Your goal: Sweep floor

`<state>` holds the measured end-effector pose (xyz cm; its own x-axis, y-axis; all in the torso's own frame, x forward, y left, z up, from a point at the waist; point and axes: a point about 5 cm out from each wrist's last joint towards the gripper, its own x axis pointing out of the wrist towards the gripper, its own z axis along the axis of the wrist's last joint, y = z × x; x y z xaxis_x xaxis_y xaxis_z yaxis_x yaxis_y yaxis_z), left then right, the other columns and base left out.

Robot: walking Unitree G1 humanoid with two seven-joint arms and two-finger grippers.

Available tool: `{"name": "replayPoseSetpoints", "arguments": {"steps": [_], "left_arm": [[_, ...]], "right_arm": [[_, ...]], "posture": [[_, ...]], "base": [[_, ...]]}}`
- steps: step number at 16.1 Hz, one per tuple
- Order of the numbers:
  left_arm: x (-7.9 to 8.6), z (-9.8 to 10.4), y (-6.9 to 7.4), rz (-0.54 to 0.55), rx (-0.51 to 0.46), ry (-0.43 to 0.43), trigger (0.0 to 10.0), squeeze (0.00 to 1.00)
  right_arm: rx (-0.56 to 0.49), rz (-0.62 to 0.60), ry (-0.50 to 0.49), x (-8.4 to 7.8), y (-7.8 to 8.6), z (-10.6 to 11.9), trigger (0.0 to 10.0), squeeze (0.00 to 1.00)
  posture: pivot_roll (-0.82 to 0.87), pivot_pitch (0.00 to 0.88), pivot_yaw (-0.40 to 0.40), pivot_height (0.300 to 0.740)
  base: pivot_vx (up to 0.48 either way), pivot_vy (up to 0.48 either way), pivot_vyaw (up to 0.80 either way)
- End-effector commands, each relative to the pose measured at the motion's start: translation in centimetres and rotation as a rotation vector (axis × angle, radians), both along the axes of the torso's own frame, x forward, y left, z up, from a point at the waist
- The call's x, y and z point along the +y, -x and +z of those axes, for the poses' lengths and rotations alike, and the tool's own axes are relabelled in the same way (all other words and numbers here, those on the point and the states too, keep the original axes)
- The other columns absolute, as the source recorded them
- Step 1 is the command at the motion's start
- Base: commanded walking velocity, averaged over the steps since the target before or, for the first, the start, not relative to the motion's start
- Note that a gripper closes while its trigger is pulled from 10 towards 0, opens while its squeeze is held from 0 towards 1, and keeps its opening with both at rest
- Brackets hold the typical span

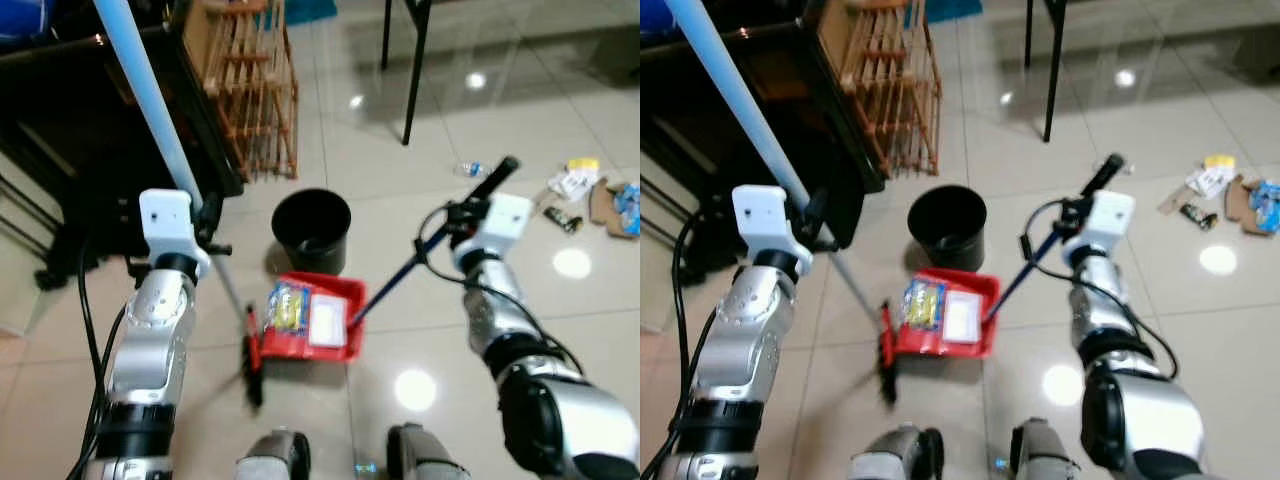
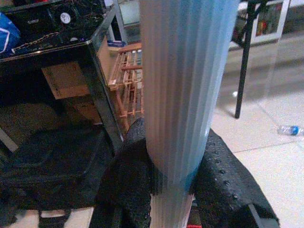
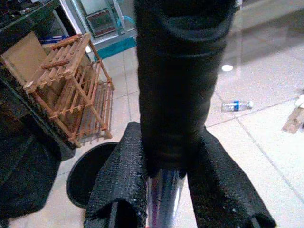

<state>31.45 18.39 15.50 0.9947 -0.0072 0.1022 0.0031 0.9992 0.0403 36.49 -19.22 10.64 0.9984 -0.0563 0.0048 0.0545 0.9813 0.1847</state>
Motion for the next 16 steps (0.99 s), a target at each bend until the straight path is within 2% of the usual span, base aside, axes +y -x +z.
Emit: {"name": "replayPoseSetpoints", "arguments": {"steps": [1,5,8,11,16], "left_arm": [[1.1,0.5,0.4,0.035,-0.031,-0.008,10.0,0.0],[1.4,0.6,0.4,0.044,-0.033,-0.009,10.0,0.0],[2.3,0.7,0.4,0.063,-0.03,-0.023,10.0,0.0],[3.4,0.8,0.6,0.097,-0.027,-0.042,10.0,0.0],[3.7,0.6,0.6,0.11,-0.021,-0.046,10.0,0.0]], "right_arm": [[-0.017,0.022,-0.01,0.7,-0.2,0.3,10.0,0.0],[-0.008,0.019,-0.002,0.3,-0.1,0.2,10.0,0.0],[-0.001,0.014,0.024,-0.5,-0.2,0.4,10.0,0.0],[0.006,0.008,0.071,-1.8,-0.2,0.8,10.0,0.0],[0.017,-0.037,0.132,-4.1,-0.1,1.5,10.0,0.0]], "posture": [[0.07,0.171,0.114,0.74],[0.07,0.18,0.111,0.74],[0.08,0.185,0.103,0.74],[0.08,0.187,0.098,0.74],[0.07,0.182,0.086,0.74]], "base": [[0.0,0.0,0.0],[0.0,0.0,0.0],[0.0,0.0,0.0],[0.0,0.0,0.0],[0.0,0.0,0.0]]}}
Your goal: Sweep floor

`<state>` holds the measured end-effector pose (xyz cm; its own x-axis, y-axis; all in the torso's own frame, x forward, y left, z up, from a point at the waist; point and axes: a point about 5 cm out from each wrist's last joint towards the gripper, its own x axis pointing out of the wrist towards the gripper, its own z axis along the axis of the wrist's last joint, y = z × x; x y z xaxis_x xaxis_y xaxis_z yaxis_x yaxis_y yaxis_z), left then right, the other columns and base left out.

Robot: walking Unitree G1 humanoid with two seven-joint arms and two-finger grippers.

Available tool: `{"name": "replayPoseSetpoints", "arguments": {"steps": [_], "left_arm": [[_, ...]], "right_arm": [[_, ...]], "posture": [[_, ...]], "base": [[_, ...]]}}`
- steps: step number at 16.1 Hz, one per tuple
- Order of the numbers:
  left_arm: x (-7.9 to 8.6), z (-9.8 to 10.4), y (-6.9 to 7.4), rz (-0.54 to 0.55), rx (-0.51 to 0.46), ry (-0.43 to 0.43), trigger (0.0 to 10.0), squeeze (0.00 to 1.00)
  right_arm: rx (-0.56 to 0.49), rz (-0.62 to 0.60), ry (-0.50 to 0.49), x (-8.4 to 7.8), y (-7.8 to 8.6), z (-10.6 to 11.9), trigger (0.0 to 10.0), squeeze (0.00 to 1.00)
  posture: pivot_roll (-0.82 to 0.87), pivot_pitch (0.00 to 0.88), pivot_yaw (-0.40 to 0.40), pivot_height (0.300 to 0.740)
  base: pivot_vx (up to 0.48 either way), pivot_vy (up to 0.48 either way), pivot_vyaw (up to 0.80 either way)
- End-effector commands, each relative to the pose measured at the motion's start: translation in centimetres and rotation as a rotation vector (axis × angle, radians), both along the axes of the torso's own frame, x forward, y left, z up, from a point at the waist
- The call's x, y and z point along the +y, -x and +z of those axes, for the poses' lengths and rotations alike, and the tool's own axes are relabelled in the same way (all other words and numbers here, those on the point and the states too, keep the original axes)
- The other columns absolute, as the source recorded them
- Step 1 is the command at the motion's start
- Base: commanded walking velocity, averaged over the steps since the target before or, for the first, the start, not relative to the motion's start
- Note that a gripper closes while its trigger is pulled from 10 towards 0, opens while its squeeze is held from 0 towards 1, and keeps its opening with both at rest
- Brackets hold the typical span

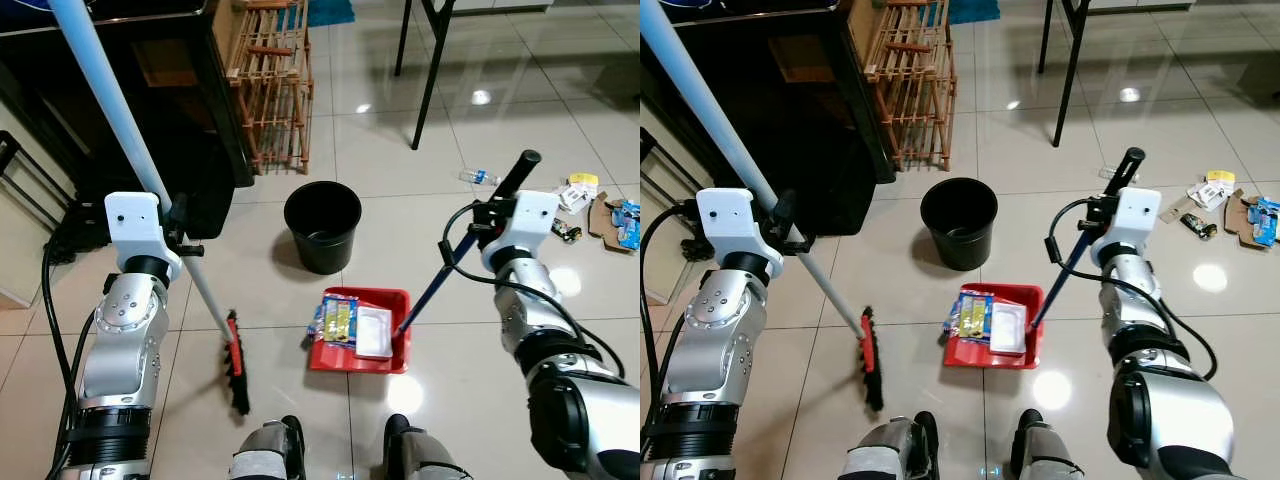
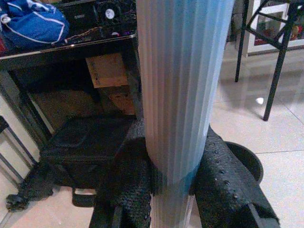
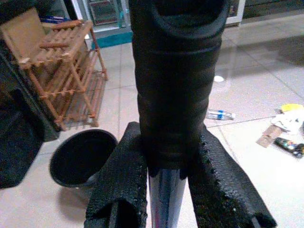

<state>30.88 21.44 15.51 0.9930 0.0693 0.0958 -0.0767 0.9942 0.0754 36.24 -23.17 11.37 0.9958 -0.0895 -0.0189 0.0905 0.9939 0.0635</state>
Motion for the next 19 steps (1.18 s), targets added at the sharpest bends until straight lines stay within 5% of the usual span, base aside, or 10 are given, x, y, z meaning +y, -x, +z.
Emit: {"name": "replayPoseSetpoints", "arguments": {"steps": [1,10,19], "left_arm": [[0.7,0.6,0.1,0.03,-0.03,-0.011,10.0,0.0],[0.6,0.5,0.1,0.033,-0.035,0.0,10.0,0.0],[0.4,0.4,0.1,0.036,-0.041,0.012,10.0,0.0]], "right_arm": [[-0.016,-0.011,0.024,-0.5,-0.4,0.9,10.0,0.0],[-0.028,-0.137,0.046,-4.2,-0.4,3.1,10.0,0.0],[-0.116,-0.258,0.07,-5.7,-0.9,6.1,10.0,0.0]], "posture": [[0.07,0.182,0.086,0.74],[0.06,0.149,0.081,0.74],[0.06,0.138,0.077,0.74]], "base": [[0.0,0.0,0.0],[0.0,0.0,0.0],[0.0,0.0,0.0]]}}
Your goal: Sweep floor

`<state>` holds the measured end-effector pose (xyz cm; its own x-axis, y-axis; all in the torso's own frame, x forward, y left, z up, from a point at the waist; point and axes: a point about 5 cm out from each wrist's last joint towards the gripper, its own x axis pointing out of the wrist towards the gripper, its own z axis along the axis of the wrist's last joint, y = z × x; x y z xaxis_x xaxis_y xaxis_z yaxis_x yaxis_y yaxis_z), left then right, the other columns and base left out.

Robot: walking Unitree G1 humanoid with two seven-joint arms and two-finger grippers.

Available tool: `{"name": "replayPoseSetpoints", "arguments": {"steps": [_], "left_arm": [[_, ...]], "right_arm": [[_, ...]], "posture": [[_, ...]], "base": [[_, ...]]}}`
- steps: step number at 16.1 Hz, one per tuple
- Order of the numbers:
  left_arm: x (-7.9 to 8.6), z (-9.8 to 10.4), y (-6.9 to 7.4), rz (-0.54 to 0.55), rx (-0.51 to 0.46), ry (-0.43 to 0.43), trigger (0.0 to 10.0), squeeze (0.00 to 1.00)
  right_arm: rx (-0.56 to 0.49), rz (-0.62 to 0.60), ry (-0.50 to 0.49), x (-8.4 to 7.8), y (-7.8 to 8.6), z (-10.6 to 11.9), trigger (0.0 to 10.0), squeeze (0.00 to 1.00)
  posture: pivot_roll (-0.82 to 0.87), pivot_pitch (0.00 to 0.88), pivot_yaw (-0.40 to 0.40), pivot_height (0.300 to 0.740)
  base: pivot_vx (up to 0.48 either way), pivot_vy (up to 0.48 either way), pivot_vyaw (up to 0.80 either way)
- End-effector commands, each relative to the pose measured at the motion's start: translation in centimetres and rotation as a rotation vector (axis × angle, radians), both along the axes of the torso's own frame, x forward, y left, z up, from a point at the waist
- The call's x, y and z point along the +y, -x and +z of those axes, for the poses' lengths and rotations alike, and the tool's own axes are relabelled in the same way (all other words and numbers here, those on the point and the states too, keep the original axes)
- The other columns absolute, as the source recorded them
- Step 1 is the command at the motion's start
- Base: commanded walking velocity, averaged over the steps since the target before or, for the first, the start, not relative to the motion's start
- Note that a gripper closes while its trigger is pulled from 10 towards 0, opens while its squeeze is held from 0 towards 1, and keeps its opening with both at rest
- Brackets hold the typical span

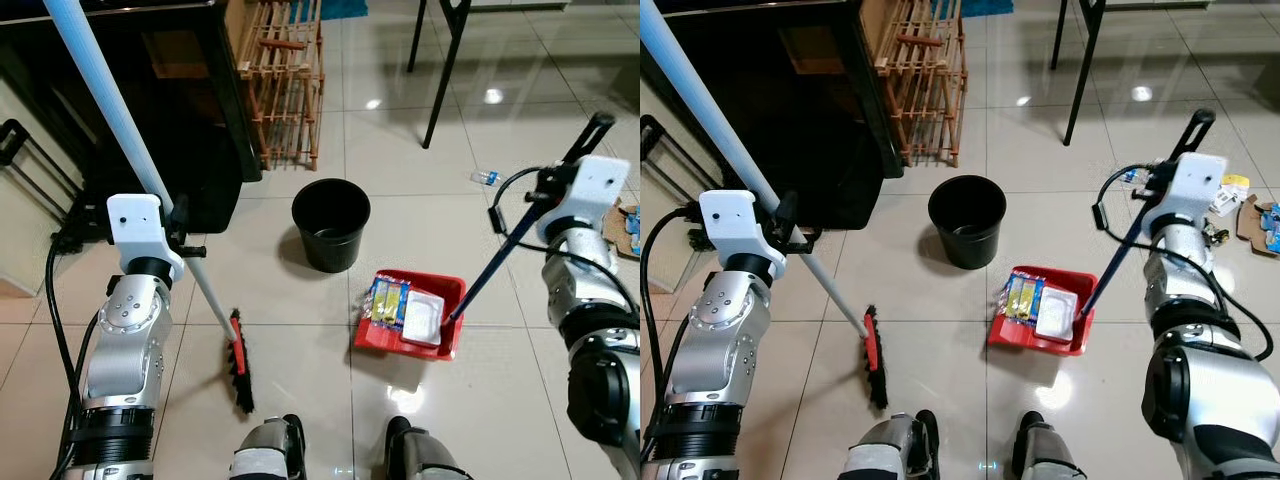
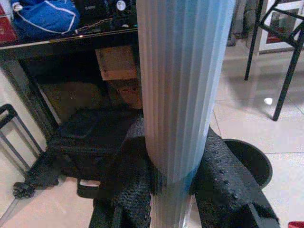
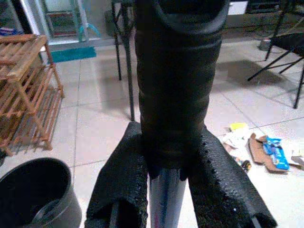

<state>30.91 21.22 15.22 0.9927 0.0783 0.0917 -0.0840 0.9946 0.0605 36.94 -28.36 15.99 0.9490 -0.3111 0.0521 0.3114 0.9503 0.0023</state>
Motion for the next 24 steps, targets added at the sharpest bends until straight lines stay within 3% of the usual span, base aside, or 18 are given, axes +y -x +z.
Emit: {"name": "replayPoseSetpoints", "arguments": {"steps": [1,8,18,24], "left_arm": [[0.6,0.7,0.2,0.03,-0.045,-0.002,10.0,0.0],[0.6,0.6,0.4,0.037,-0.041,0.003,10.0,0.0],[0.6,0.5,0.6,0.049,-0.037,0.011,10.0,0.0],[0.6,0.4,0.7,0.053,-0.036,0.018,10.0,0.0]], "right_arm": [[-0.061,-0.041,-0.001,-0.6,-0.2,1.5,10.0,0.0],[-0.037,-0.128,-0.048,-0.9,0.5,0.0,10.0,0.0],[-0.036,-0.452,-0.037,-3.2,2.4,-0.9,10.0,0.0],[-0.083,-0.592,-0.201,-3.3,3.1,-1.7,10.0,0.0]], "posture": [[0.06,0.148,0.075,0.74],[0.06,0.166,0.076,0.74],[0.07,0.19,0.077,0.74],[0.07,0.192,0.085,0.74]], "base": [[0.0,0.0,0.0],[0.0,0.0,0.0],[0.0,0.0,0.0],[0.0,0.0,0.0]]}}
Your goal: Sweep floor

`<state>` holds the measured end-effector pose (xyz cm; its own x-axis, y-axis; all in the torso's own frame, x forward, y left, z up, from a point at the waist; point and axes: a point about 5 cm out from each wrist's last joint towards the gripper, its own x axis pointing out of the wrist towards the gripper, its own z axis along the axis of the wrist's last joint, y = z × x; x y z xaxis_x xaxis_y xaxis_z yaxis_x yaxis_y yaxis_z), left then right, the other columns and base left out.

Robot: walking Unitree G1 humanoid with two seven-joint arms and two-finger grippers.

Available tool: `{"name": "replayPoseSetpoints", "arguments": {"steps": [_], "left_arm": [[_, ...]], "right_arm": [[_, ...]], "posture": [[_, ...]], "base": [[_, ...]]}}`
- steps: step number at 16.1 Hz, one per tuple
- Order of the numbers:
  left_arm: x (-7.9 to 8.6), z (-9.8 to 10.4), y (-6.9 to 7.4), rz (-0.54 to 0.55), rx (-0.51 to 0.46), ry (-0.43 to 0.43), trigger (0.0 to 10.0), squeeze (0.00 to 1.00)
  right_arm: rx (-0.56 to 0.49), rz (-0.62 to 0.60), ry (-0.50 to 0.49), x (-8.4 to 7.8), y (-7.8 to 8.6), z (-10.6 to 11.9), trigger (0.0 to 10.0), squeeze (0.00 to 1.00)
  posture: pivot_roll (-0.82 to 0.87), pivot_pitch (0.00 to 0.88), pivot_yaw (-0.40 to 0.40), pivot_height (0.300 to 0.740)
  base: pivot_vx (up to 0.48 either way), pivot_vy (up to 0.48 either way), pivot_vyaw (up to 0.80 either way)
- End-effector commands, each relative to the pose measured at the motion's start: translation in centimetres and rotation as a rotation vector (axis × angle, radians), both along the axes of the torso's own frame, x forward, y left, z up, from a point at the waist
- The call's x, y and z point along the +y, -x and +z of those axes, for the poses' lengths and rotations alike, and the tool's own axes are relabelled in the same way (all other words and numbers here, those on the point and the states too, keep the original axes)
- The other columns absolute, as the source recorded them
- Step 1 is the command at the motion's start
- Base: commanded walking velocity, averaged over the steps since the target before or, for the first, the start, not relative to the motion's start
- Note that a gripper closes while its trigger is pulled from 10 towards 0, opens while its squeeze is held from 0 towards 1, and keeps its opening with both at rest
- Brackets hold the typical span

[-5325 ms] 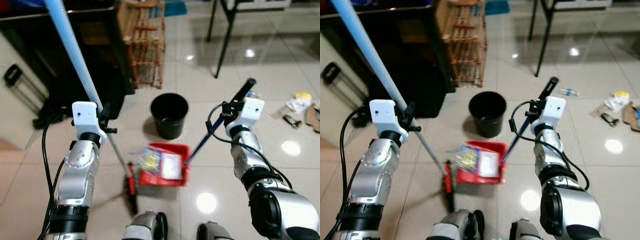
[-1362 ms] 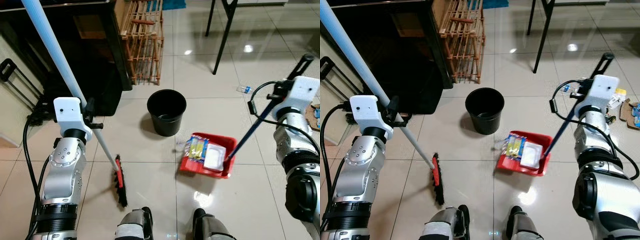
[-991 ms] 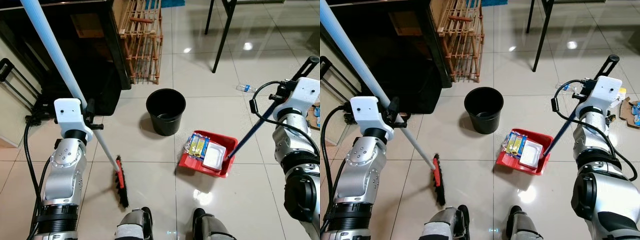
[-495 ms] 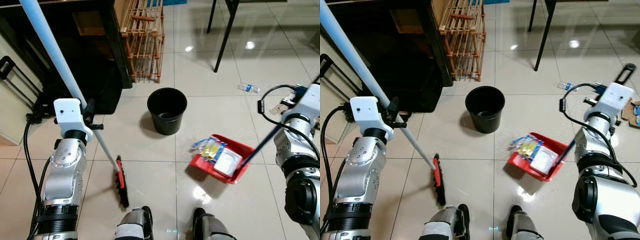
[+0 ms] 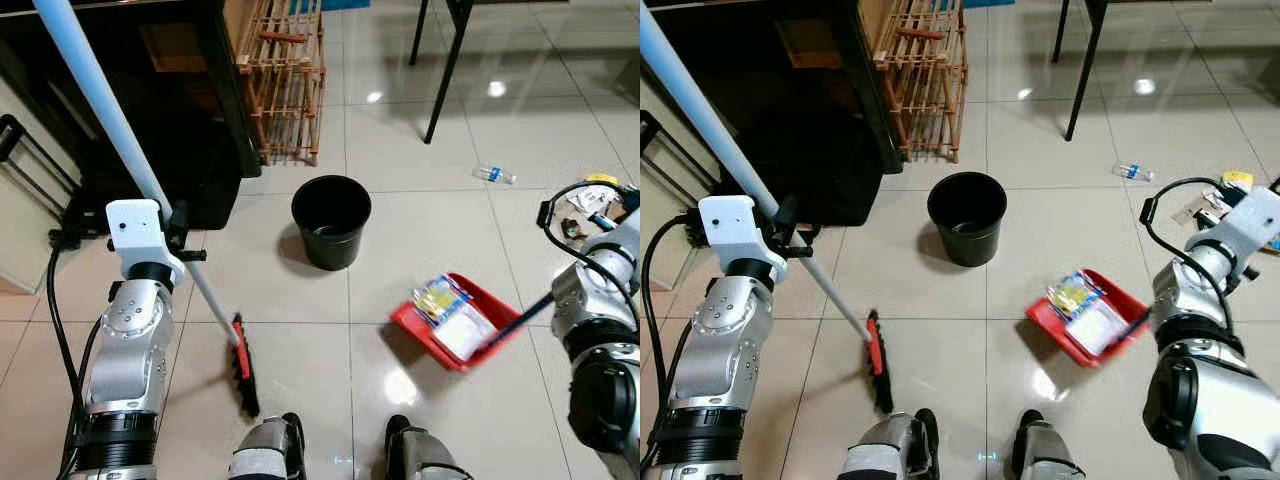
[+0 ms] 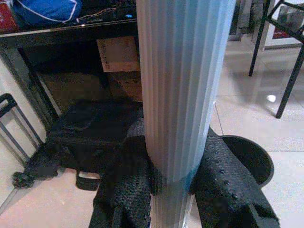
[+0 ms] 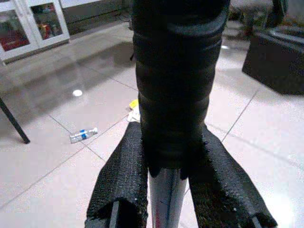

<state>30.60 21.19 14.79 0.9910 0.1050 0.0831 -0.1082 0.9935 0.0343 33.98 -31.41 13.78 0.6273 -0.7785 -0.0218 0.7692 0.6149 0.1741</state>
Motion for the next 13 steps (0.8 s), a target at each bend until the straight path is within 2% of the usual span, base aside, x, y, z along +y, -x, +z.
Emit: {"name": "replayPoseSetpoints", "arguments": {"steps": [1,3,7,13], "left_arm": [[0.6,0.8,0.4,0.028,-0.041,-0.009,10.0,0.0],[0.7,0.8,0.4,0.026,-0.038,-0.01,10.0,0.0],[0.7,0.8,0.4,0.019,-0.035,-0.013,10.0,0.0],[0.4,0.9,0.2,0.007,-0.037,-0.009,10.0,0.0]], "right_arm": [[-0.07,-0.017,-0.031,0.0,0.1,0.4,10.0,0.0],[-0.111,-0.011,-0.085,0.4,0.0,0.0,10.0,0.0],[-0.081,-0.021,-0.073,0.6,0.3,-0.7,10.0,0.0],[-0.11,-0.058,-0.076,-0.8,1.2,-0.6,10.0,0.0]], "posture": [[0.07,0.193,0.086,0.74],[0.08,0.193,0.094,0.74],[0.08,0.193,0.107,0.74],[0.07,0.191,0.107,0.74]], "base": [[0.0,0.0,0.0],[0.0,0.0,0.0],[0.0,0.0,0.0],[0.0,0.0,0.0]]}}
